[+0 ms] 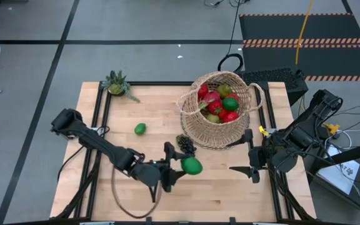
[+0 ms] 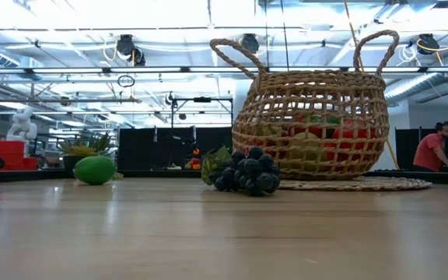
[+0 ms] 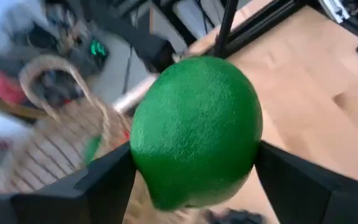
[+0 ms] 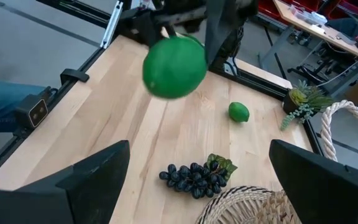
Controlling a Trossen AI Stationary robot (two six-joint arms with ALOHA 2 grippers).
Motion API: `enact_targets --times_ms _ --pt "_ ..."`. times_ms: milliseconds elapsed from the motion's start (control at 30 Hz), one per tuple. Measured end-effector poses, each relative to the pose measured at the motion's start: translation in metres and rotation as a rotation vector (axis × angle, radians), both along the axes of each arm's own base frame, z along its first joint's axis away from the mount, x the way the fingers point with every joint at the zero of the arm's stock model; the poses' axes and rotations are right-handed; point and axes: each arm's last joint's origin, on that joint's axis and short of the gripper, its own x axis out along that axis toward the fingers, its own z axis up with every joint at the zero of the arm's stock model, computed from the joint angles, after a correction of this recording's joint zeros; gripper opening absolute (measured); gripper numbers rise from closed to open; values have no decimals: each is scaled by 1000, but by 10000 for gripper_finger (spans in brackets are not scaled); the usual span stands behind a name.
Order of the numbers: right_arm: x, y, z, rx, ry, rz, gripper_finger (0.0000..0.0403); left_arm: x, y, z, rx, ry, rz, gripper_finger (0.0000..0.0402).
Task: Build produce basket
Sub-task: Put the green lime into the brown basket
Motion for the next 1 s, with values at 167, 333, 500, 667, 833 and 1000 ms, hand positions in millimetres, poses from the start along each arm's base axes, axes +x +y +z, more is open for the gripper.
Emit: enact_targets --times_ms 167,333,500,667,833,1000 --pt "0 0 0 0 0 -1 380 -5 2 17 230 -31 -92 310" --pt "0 0 0 0 0 -1 380 -3 4 26 464 -55 -151 310" --pt "0 0 0 0 0 0 380 0 8 30 597 -63 -169 310" --pt "0 0 0 1 0 -1 380 2 12 30 615 -56 -162 310" --pt "0 0 0 1 -1 -1 380 3 13 30 616 -55 -160 310" --pt "0 0 0 1 -1 0 380 3 14 30 611 -55 -158 310"
